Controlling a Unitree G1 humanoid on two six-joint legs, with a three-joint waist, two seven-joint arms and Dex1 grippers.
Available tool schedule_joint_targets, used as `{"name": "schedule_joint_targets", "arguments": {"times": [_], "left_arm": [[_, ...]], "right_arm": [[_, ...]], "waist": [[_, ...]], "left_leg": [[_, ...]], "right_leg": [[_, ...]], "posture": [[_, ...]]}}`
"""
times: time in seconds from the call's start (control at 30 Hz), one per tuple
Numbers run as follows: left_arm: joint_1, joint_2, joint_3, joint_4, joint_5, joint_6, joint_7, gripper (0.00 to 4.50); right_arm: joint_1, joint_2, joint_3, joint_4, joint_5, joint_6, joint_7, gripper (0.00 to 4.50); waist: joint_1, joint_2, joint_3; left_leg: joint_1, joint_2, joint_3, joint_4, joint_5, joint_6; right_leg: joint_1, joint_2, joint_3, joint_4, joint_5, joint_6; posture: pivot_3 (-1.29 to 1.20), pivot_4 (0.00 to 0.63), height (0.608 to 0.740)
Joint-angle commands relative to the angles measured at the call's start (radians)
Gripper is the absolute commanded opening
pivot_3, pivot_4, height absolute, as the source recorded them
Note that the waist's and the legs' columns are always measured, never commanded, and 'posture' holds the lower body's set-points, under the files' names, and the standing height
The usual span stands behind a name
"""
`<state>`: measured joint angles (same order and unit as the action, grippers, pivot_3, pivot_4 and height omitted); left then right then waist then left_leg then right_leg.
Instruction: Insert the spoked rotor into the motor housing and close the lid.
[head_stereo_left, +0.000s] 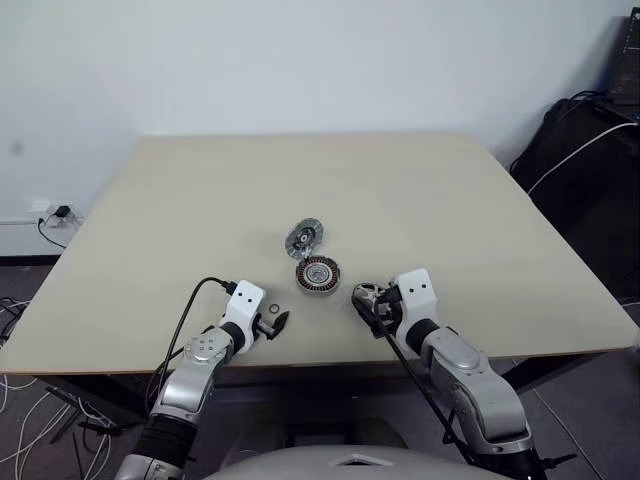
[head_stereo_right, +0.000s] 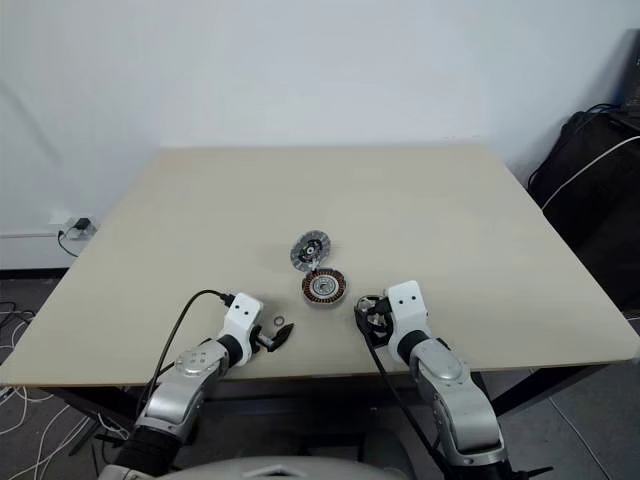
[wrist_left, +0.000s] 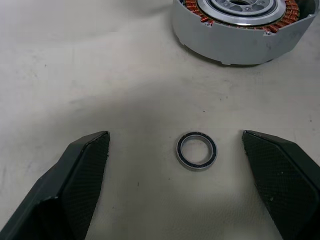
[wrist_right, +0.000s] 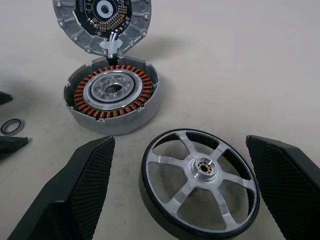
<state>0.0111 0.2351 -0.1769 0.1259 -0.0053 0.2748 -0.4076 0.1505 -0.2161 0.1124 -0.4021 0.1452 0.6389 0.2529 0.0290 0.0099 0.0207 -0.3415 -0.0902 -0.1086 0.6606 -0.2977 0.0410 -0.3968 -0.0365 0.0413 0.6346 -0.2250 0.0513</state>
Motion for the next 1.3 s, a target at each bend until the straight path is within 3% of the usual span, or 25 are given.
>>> {"name": "schedule_joint_targets", "arguments": {"times": [0.03,0.4,0.6,0.8,0.97,1.3], "left_arm": [[-0.015,-0.005,0.009,0.02,0.014,0.027,0.029,4.08],[0.009,-0.002,0.021,0.003,-0.001,0.06,0.029,0.68],[0.005,-0.024,0.043,-0.109,-0.048,0.097,0.025,0.67],[-0.092,-0.065,0.025,-0.183,-0.102,0.081,-0.017,0.67],[-0.166,-0.086,0.006,-0.133,-0.102,0.067,-0.036,0.67],[-0.348,-0.146,-0.04,0.15,-0.058,-0.037,-0.049,0.67]], "right_arm": [[-0.007,0.009,-0.009,-0.024,0.004,-0.026,-0.006,4.5],[-0.012,0.013,-0.009,-0.021,0.004,-0.03,-0.006,4.5],[-0.017,0.014,-0.004,-0.019,0.005,-0.029,-0.003,4.5],[-0.025,0.012,0.003,-0.012,0.001,-0.027,0.0,4.5],[-0.026,0.012,0.006,-0.011,-0.002,-0.027,0.001,4.5],[-0.016,0.016,0.006,-0.023,-0.013,-0.028,-0.013,4.5]], "waist": [[0.0,0.0,0.0],[-0.008,0.0,0.0],[-0.012,0.0,0.0],[-0.001,-0.003,0.002],[-0.004,-0.003,0.002],[0.0,-0.004,0.003]], "left_leg": [[0.0,0.0,0.0,0.0,0.0,0.0],[0.001,0.0,0.0,0.0,0.0,-0.001],[0.0,0.0,0.0,0.0,0.0,-0.001],[-0.002,0.0,-0.001,0.0,0.0,-0.001],[-0.002,0.0,-0.001,0.0,0.0,-0.001],[-0.002,0.0,-0.001,0.0,0.002,0.003]], "right_leg": [[0.0,0.0,0.0,0.0,0.0,0.0],[0.0,0.0,0.0,0.001,0.0,0.0],[-0.001,0.0,0.0,0.001,0.0,0.0],[-0.002,0.0,0.0,0.0,0.0,0.0],[-0.002,0.0,0.0,0.0,0.0,0.0],[-0.002,0.001,0.0,0.0,0.0,0.0]], "posture": [[0.0,0.0,0.74],[0.0,0.0,0.74],[0.0,0.0,0.74],[0.0,0.0,0.74],[0.0,0.0,0.74],[0.0,0.0,0.74]]}}
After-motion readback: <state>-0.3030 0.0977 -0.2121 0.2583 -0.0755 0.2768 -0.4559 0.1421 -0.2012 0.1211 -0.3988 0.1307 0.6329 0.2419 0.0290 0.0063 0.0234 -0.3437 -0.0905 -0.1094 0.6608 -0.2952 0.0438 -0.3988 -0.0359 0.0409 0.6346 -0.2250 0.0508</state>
